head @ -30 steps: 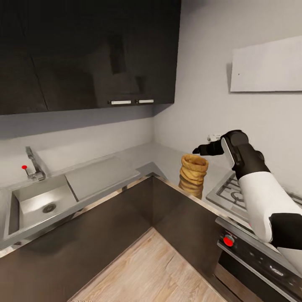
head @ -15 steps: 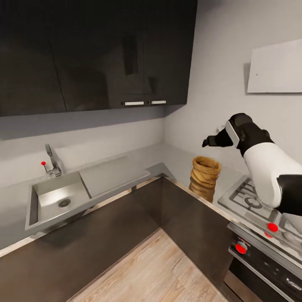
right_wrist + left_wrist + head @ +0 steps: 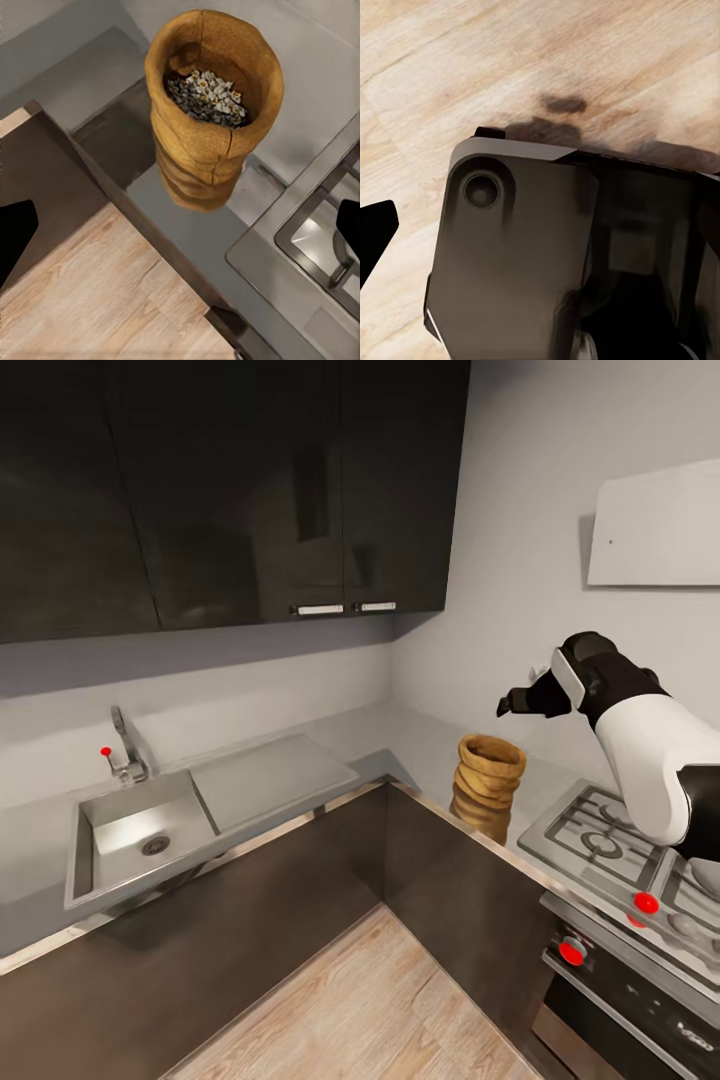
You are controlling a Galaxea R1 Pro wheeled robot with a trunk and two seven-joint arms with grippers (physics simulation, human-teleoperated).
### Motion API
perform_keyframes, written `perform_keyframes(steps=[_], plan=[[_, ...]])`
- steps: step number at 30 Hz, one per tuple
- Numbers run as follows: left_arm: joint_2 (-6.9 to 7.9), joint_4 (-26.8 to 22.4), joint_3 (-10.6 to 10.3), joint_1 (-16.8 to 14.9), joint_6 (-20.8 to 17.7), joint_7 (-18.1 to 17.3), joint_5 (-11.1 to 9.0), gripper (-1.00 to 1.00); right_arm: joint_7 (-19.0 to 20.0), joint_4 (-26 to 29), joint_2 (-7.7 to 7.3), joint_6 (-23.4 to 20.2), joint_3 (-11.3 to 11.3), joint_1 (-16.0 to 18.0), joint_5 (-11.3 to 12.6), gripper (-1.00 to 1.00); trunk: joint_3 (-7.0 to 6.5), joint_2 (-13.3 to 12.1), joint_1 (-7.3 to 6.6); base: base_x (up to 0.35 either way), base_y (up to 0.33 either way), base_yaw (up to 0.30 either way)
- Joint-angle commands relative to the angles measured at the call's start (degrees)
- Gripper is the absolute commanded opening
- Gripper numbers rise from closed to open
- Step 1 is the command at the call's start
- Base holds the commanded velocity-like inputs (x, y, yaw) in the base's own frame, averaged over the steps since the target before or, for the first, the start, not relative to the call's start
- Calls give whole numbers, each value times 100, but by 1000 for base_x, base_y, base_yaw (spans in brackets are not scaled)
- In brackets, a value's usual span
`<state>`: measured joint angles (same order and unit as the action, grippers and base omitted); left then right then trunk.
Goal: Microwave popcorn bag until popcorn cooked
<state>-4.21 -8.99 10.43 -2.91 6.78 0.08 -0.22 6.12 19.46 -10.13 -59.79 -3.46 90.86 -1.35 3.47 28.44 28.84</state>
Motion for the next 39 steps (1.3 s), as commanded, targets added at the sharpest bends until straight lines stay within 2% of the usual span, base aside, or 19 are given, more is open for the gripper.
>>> perform_keyframes(steps=[1, 14, 39], plan=[[-2, 6, 25, -6, 17, 1, -6, 100, 50, 5, -6, -21, -38, 2, -19, 100, -6, -31, -20, 0, 0, 0], [-10, 4, 11, 7, 22, 1, 5, 100, 65, 5, 0, -21, -57, -56, -16, 100, -240, -553, -305, 0, -81, 0], [11, 12, 34, -25, -2, 18, -15, 100, 67, -4, 33, -21, -67, -60, -21, 100, -240, -553, -305, 0, 0, 0]])
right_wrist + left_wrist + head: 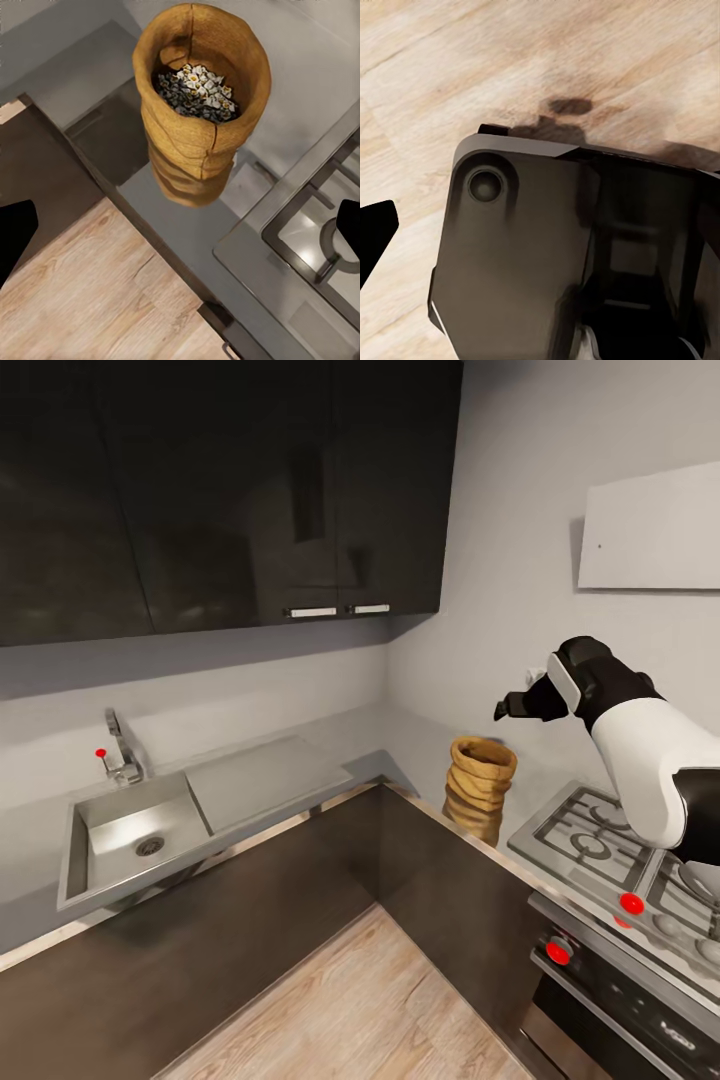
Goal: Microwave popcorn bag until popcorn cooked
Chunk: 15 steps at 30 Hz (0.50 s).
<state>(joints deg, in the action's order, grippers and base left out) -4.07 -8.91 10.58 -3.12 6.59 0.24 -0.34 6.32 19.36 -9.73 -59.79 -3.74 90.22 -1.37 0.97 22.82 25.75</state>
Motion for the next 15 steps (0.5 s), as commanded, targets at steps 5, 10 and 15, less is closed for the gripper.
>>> perform_keyframes(steps=[5, 10, 15], plan=[[0, 4, 18, -4, 18, -1, -1, 100, 50, 6, -3, -21, -30, 4, -16, 100, 10, 10, 3, 177, -39, 0], [6, 4, 17, -7, 18, 2, -9, 100, 51, 7, -3, -21, -30, 1, -16, 100, 10, 10, 3, 58, -5, 0], [4, 4, 12, -7, 18, 2, -4, 100, 50, 6, -2, -21, -32, -4, -18, 100, 10, 10, 3, 5, -110, 0]])
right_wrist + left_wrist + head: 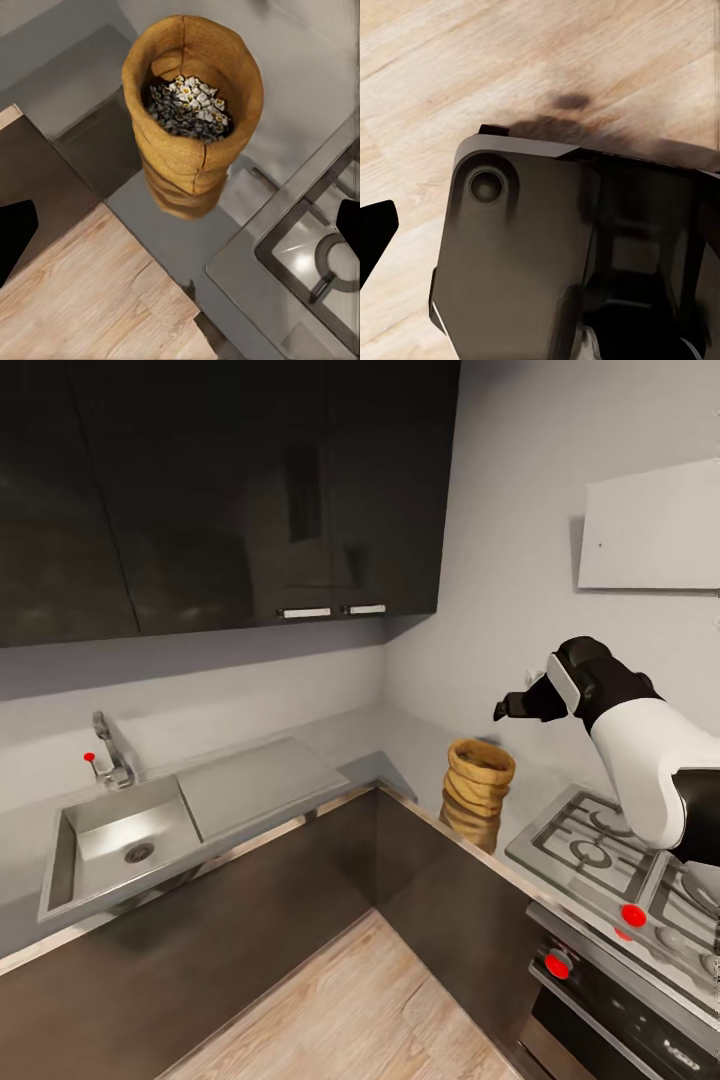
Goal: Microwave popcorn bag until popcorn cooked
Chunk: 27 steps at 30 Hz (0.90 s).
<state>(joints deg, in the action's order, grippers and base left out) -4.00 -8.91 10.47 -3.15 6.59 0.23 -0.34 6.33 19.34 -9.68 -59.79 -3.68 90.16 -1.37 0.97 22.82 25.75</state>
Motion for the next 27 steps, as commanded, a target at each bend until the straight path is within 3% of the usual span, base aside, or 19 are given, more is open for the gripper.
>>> perform_keyframes(steps=[1, 9, 27], plan=[[-3, 3, 20, -5, 18, 3, -2, 100, 47, 7, -9, -21, -41, 2, -19, 100, 10, 10, 3, 26, -215, 0], [-11, 3, 30, -1, 18, -5, -6, 100, 46, 2, -11, -21, -45, -6, -18, 100, 10, 10, 3, 17, -44, 0], [13, 3, 33, -5, 13, -5, -9, 100, 49, -8, 30, -21, -51, -7, -19, 100, 10, 10, 3, 133, 0, 0]])
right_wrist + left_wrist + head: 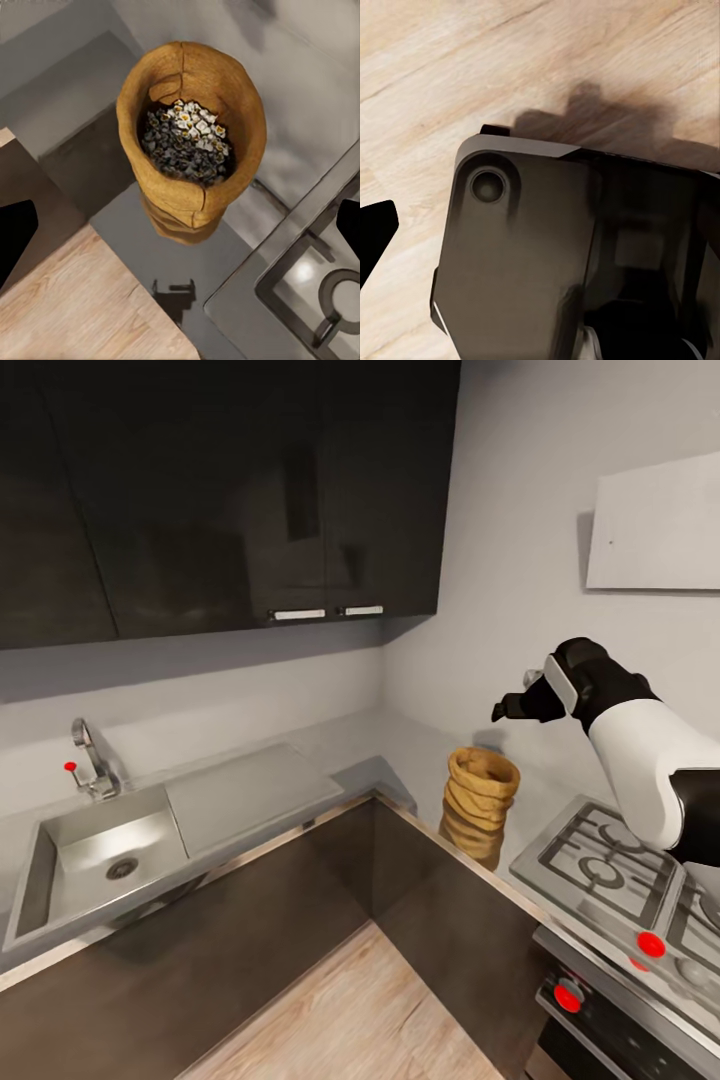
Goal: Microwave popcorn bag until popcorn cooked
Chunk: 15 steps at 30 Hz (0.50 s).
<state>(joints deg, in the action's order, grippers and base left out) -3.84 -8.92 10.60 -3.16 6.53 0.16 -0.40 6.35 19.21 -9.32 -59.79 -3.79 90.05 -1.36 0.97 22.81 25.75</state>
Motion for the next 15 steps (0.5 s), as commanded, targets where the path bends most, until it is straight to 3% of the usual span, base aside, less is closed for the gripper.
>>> perform_keyframes(steps=[1, 6, 12, 15], plan=[[-2, 4, 20, -3, 17, 2, -2, 100, 45, 5, -4, -21, -41, 4, -20, 100, 10, 11, 3, 48, 0, 0], [5, 4, 14, -8, 17, 2, -4, 100, 47, 4, 0, -21, -43, 4, -18, 100, 10, 11, 3, 209, 0, 0], [3, 4, 12, -9, 16, 2, -6, 100, 45, 4, 0, -21, -43, 4, -21, 100, 10, 11, 3, 48, 0, 0], [12, 4, 13, -9, 15, 6, -6, 100, 46, 4, 0, -21, -42, 2, -22, 100, 10, 11, 3, 219, 0, 0]])
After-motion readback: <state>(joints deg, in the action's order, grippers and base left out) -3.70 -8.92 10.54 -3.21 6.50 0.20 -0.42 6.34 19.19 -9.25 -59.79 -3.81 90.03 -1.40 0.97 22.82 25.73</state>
